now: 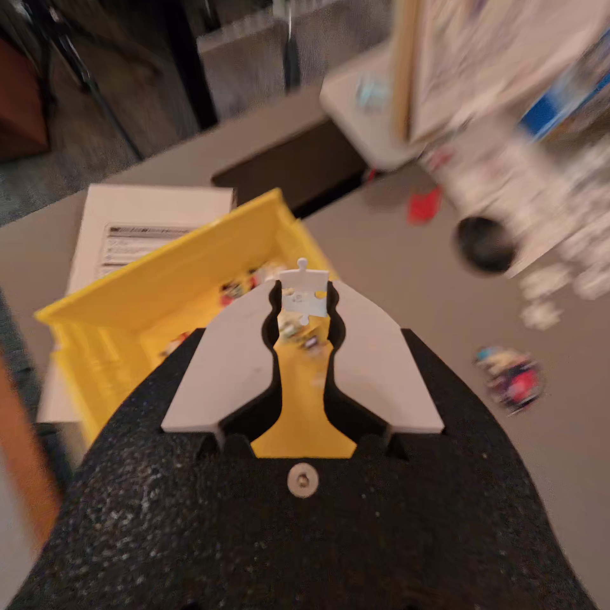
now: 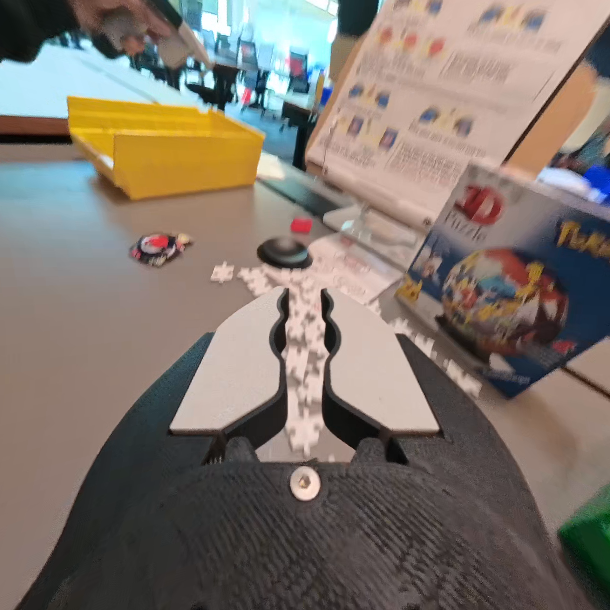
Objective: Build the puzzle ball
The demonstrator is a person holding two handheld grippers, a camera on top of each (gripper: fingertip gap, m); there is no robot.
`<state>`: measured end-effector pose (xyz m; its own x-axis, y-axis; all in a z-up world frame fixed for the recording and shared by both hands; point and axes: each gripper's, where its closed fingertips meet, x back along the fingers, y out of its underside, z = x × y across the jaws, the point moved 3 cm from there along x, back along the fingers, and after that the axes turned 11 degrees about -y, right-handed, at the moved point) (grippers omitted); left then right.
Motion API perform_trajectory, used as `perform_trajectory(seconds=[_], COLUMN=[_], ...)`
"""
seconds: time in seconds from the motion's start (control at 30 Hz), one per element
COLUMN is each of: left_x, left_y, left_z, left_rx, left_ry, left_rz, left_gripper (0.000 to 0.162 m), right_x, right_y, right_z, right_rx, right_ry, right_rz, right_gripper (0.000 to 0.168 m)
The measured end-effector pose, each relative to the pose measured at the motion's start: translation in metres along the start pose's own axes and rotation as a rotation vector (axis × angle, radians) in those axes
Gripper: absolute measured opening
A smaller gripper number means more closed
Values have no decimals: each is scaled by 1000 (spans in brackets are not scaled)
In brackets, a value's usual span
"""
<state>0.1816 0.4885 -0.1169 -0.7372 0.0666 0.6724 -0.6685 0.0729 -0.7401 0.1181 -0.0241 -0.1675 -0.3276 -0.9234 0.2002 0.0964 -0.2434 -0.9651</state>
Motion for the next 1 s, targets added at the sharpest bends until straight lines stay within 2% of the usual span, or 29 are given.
perform_trajectory(seconds=[0.03, 0.13, 0.23, 0.33, 0.43, 0.5, 0.6, 0.63, 0.83, 0.9, 1.0], left_x=[16, 50, 60, 58, 50, 49, 50, 50, 46, 49, 53], left_y=[-8, -13, 0, 11, 18, 18, 14, 13, 16, 17, 18], left_z=[25, 115, 200, 274, 320, 340, 360, 365, 383, 388, 388], left_rx=[116, 367, 566, 764, 860, 866, 849, 839, 819, 770, 627], left_ry=[52, 278, 415, 602, 669, 697, 730, 737, 742, 753, 668], left_rz=[94, 316, 430, 434, 412, 395, 379, 378, 356, 379, 482], left_gripper=[25, 25, 25, 24, 24, 24, 24, 24, 25, 25, 27], right_x=[-11, -50, -91, -113, -108, -100, -86, -82, -66, -57, -31], right_y=[-11, -47, -75, -94, -96, -91, -85, -84, -74, -73, -64], right_z=[-3, -18, -34, -51, -47, -43, -39, -39, -36, -34, -21], right_rx=[44, 158, 207, 242, 239, 190, 120, 122, 172, 116, -26], right_ry=[18, 26, 13, -2, 73, 62, 32, 22, 82, 53, -15], right_rz=[46, 133, 174, 205, 182, 179, 192, 208, 161, 182, 167], right_gripper=[19, 24, 36, 42, 36, 30, 6, 3, 1, 0, 0])
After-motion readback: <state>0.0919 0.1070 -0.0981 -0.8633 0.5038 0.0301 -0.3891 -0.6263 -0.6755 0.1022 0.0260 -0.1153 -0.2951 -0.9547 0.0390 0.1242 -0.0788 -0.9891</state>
